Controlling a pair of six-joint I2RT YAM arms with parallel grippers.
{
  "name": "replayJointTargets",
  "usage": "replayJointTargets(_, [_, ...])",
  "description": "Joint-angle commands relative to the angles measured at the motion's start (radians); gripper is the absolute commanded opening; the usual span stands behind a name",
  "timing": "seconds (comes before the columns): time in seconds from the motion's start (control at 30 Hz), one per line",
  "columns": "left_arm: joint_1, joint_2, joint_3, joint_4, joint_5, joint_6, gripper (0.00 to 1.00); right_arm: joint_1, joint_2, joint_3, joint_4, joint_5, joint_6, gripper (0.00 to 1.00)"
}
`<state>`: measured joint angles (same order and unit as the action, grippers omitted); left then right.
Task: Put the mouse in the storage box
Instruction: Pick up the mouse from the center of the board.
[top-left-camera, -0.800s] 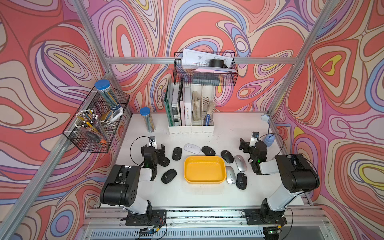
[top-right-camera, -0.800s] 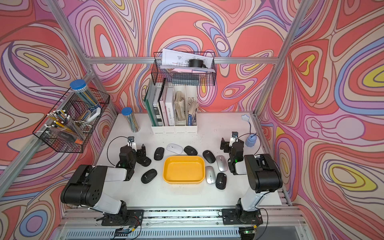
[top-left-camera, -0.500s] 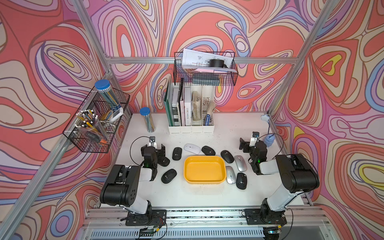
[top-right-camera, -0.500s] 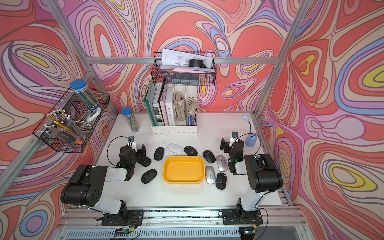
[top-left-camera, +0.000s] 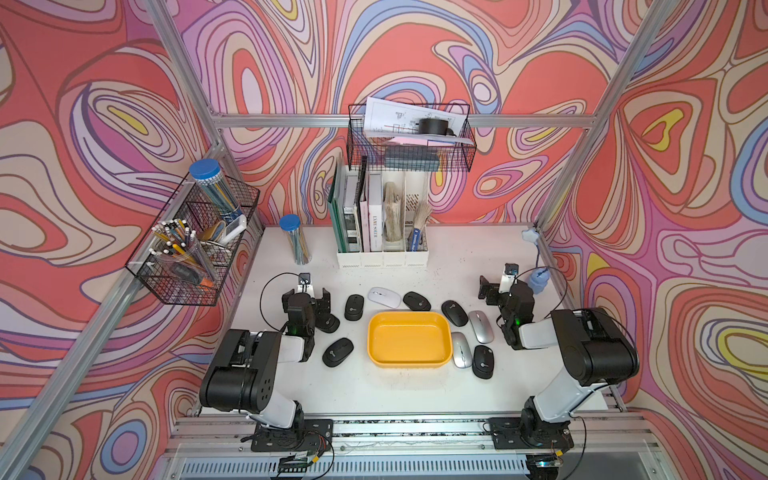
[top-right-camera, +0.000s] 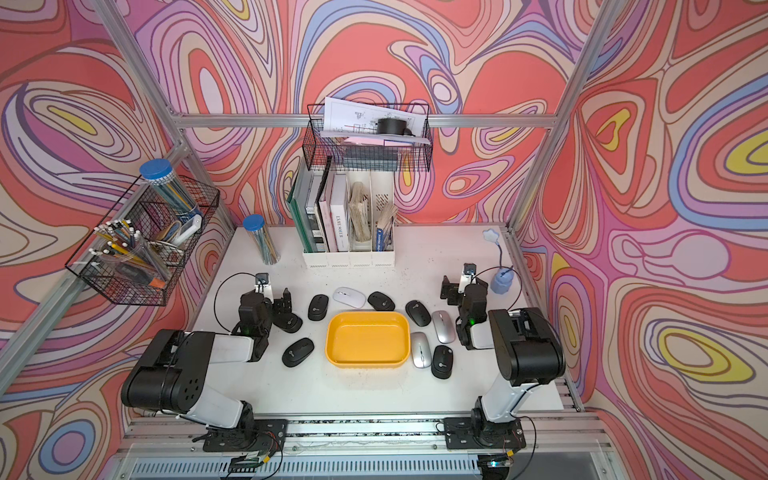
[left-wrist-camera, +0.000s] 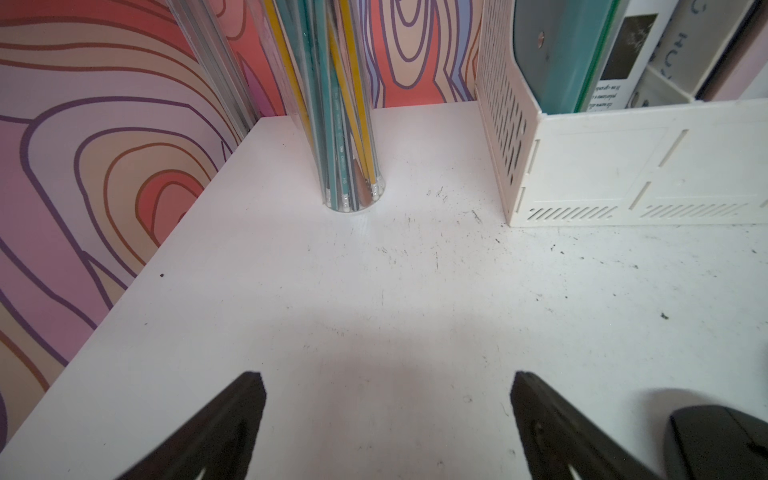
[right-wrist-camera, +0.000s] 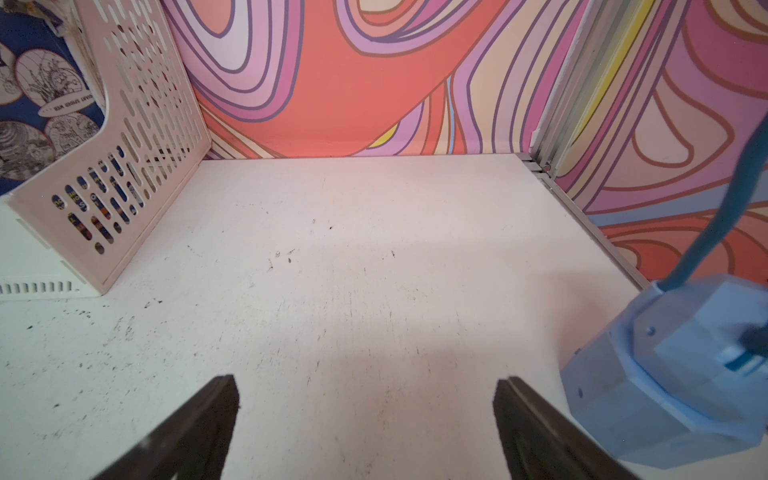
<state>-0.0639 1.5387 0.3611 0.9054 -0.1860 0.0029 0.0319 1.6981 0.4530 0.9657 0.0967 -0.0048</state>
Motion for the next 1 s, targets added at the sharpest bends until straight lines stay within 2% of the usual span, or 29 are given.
replayJointTargets(0.0, [0.006,-0.062,0.003,-0.035,-0.021,-0.013,0.98,-0.005,-0.015,0.004,0.003,0.024,0.007,0.98])
replayJointTargets(0.1, [0.006,-0.175,0.033,-0.183,-0.055,-0.031,0.99,0.001,-0.097,0.063,-0.171,0.050,0.007,0.98])
replayJointTargets(0.2, [0.001,-0.274,0.069,-0.309,0.044,0.006,0.99,0.050,-0.173,0.141,-0.335,0.114,-0.027,0.98])
replayJointTargets(0.3, [-0.002,-0.378,0.114,-0.428,0.077,-0.023,0.99,0.113,-0.250,0.228,-0.493,0.188,-0.008,0.98])
replayJointTargets(0.4, [-0.002,-0.467,0.240,-0.654,0.016,-0.168,0.98,0.117,-0.271,0.441,-0.885,0.221,0.174,0.98])
replayJointTargets(0.47, [-0.002,-0.506,0.374,-0.917,-0.056,-0.348,0.98,0.117,-0.233,0.555,-1.034,0.245,0.321,0.98])
replayJointTargets(0.5, [-0.002,-0.515,0.442,-1.053,-0.057,-0.422,0.99,0.115,-0.203,0.645,-1.204,0.336,0.532,0.98])
replayJointTargets(0.53, [-0.001,-0.521,0.499,-1.154,-0.013,-0.423,0.98,0.112,-0.179,0.684,-1.310,0.369,0.641,0.98])
replayJointTargets(0.6, [0.000,-0.524,0.543,-1.278,0.009,-0.472,0.98,0.106,-0.150,0.688,-1.281,0.255,0.579,0.98])
replayJointTargets(0.73, [0.004,-0.527,0.555,-1.244,0.196,-0.426,0.98,0.106,-0.133,0.682,-1.272,0.126,0.475,0.67])
replayJointTargets(0.83, [0.004,-0.499,0.610,-1.313,0.232,-0.440,0.97,0.106,-0.144,0.705,-1.381,0.115,0.423,0.64])
replayJointTargets(0.97, [0.004,-0.421,0.724,-1.459,0.259,-0.451,0.90,0.105,-0.135,0.769,-1.596,0.139,0.406,0.67])
